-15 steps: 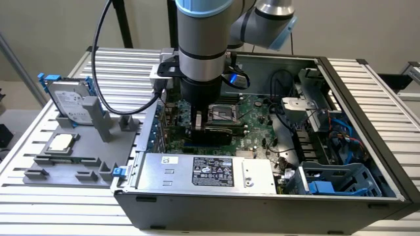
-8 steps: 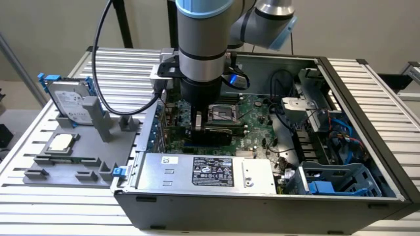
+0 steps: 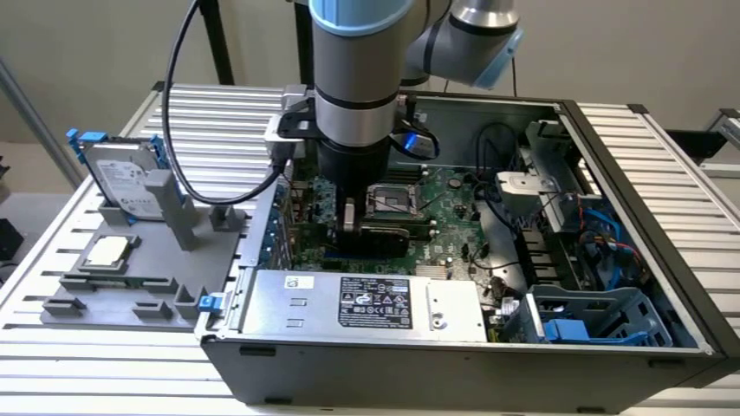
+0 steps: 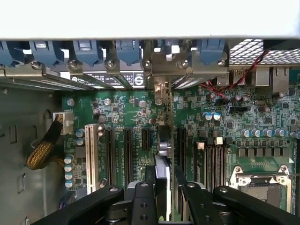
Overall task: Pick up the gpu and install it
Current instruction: 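Insert the gpu into the slot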
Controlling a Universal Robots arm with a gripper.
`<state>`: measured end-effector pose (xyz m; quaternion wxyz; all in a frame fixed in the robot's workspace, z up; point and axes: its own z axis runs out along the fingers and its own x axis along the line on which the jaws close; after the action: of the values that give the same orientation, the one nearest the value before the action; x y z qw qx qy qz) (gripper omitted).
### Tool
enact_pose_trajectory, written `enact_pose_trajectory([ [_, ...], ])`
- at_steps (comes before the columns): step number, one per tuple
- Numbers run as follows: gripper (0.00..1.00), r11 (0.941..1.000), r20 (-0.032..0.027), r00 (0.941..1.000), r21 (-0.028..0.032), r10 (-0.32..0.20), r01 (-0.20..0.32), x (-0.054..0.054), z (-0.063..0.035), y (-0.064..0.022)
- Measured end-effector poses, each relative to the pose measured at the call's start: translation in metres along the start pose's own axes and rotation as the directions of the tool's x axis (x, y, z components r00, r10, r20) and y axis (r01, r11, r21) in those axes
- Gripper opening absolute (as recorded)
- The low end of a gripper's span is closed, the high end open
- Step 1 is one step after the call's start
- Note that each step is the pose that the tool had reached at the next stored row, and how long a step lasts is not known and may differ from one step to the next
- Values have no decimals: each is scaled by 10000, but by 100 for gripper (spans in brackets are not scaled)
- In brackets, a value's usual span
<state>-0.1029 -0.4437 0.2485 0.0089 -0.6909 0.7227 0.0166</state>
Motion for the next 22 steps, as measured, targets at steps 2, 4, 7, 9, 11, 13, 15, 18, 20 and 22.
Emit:
enact_pose_trajectory([
  [2, 100, 10000, -1, 10000, 3, 2, -2, -1, -1, 0],
  [4, 100, 10000, -8, 10000, -1, -4, 4, 0, -49, -1],
  [7, 100, 10000, -11, 10000, -3, -3, 3, -5, -186, 1],
  [9, 100, 10000, -11, 10000, -3, -4, 4, -8, -276, 2],
  [11, 100, 10000, -12, 10000, -3, -4, 4, -11, -366, 2],
  [13, 0, 10000, -13, 10000, -6, -5, 5, -15, -458, 0],
  [15, 0, 10000, -11, 10000, -14, -4, 4, -17, -526, -3],
  [18, 0, 10000, 1, 10000, -20, -2, 2, -18, -548, -4],
  [20, 0, 10000, 1, 10000, -20, -4, 4, -18, -548, -5],
  [22, 0, 10000, -1, 10000, -20, -4, 4, -18, -549, -5],
])
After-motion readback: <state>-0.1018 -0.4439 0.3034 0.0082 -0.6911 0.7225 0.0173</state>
